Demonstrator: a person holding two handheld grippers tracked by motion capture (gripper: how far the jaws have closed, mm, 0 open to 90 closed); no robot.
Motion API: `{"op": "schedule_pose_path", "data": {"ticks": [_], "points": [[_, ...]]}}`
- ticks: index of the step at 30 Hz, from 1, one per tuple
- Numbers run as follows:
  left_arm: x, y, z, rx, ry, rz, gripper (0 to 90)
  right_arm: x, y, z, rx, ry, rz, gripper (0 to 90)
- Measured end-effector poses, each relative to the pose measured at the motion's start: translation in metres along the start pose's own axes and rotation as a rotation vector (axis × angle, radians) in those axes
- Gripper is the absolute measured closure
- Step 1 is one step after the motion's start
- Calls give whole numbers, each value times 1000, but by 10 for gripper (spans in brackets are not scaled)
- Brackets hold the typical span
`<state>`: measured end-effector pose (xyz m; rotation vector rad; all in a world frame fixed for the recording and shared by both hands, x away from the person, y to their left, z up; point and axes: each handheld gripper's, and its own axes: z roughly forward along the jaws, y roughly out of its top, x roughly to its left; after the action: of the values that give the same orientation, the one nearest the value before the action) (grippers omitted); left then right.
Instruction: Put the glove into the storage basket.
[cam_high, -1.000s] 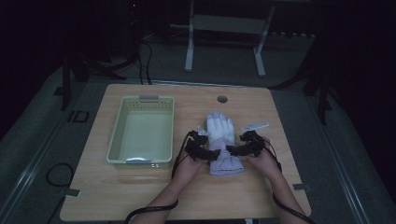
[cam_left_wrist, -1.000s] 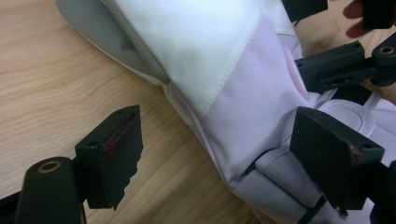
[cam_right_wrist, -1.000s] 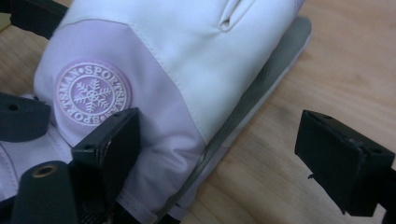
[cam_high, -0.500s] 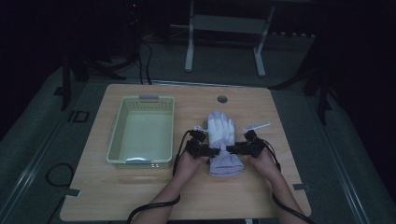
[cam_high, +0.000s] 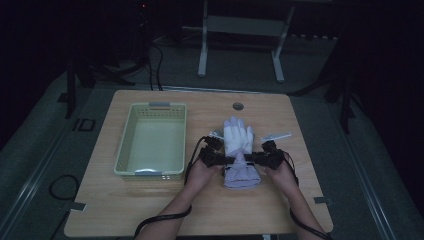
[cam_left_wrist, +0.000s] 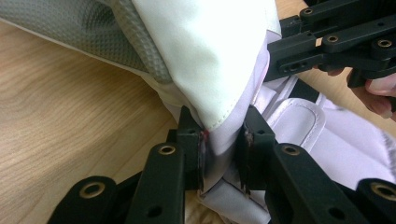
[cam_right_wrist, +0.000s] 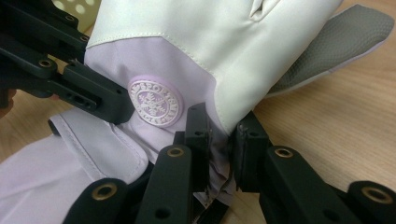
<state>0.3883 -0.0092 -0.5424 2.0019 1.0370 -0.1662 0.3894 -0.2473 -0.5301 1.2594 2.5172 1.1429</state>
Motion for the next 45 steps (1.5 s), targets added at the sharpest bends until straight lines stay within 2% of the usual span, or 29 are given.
{"op": "schedule_pose_path", "data": {"ticks": [4,13,20,25,30,33,38,40,45], "points": [[-4,3,-7,-8,-9,9,756,4,3,-6,-15,-2,-11,789],[-23,21,-37,-20,-4,83,761,20,17,-33,-86,-3,-50,789],[-31,33,-63,-32,8,146,760,35,33,-50,-138,-9,-79,789],[-30,39,-83,-37,14,177,761,48,46,-54,-158,-8,-97,789],[-24,42,-101,-33,23,176,760,61,60,-53,-163,-15,-121,789],[-20,45,-110,-21,27,186,760,69,68,-50,-170,-21,-145,789],[-12,45,-124,-3,28,188,760,81,78,-42,-167,-4,-160,789],[-7,44,-137,-8,52,194,760,85,82,-38,-173,5,-152,790],[2,41,-158,-15,73,192,761,102,97,-27,-188,15,-162,790]]}}
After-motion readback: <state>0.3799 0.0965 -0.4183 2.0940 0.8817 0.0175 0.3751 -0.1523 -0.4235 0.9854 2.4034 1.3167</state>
